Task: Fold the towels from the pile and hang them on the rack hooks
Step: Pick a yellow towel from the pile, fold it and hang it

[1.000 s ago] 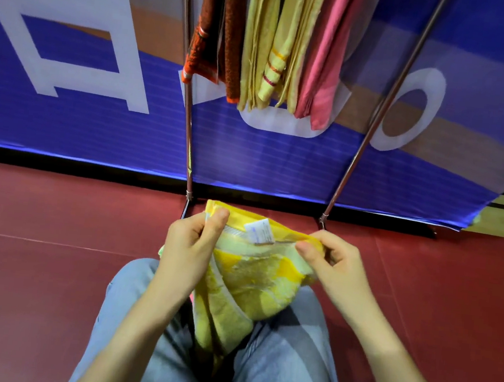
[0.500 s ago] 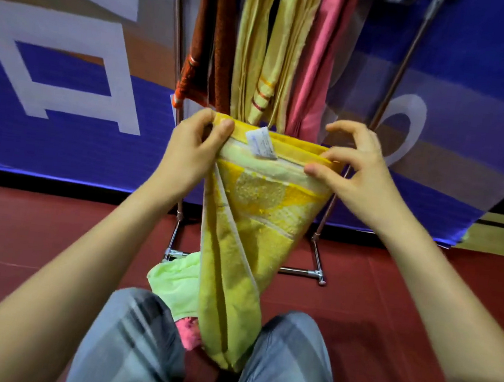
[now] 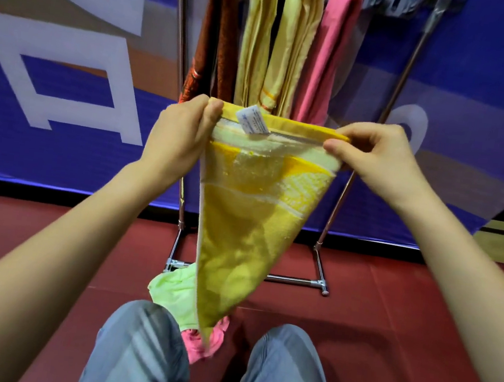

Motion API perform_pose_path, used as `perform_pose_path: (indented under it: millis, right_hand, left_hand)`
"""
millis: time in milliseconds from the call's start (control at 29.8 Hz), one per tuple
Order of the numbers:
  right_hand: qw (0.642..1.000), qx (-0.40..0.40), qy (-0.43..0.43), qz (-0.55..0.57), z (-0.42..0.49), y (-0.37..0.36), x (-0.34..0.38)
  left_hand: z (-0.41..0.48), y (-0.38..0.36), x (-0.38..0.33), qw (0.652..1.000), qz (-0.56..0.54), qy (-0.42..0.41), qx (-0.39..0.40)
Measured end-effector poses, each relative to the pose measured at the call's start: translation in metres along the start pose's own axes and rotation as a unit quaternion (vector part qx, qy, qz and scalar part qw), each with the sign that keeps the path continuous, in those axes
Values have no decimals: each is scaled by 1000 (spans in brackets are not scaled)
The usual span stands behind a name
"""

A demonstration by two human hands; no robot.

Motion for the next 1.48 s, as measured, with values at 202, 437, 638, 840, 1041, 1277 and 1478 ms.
perform_pose_path:
  millis: [202, 437, 638, 840, 1041, 1277, 1478]
  right_hand:
    - [999, -17, -36, -4, 4, 2, -3]
    - [987, 10, -137, 87, -4, -2, -4]
    - [921, 9, -301, 249, -42, -48, -30]
    - [885, 56, -355, 296, -66, -93, -29]
    - [869, 65, -343, 351, -69, -117, -13]
    - [864, 54, -302, 398, -73, -116, -4]
    - [853, 51, -296, 427, -71, -113, 3]
  left_hand:
    - [-4, -5, 4, 993, -105, 48, -4]
    - [-23, -10, 5, 980, -175, 99, 16]
    - [-67, -27, 6, 970, -185, 151, 44]
    - [-107, -51, -8, 952, -199, 230, 24]
    - [-122, -69, -40, 940, -260, 221, 21]
    - [-122, -59, -49, 922, -335, 195, 8]
    - [-122, -56, -46, 926, -335, 171, 40]
Point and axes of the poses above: each hand's wrist, its own z-axis towards the middle knuckle, its own y-axis out of the back of the hand, x = y × z, the point moved 2 cm from there along z, towards the middle knuckle, and after that the axes turned 5 degrees about x, right-handed, at the moved point
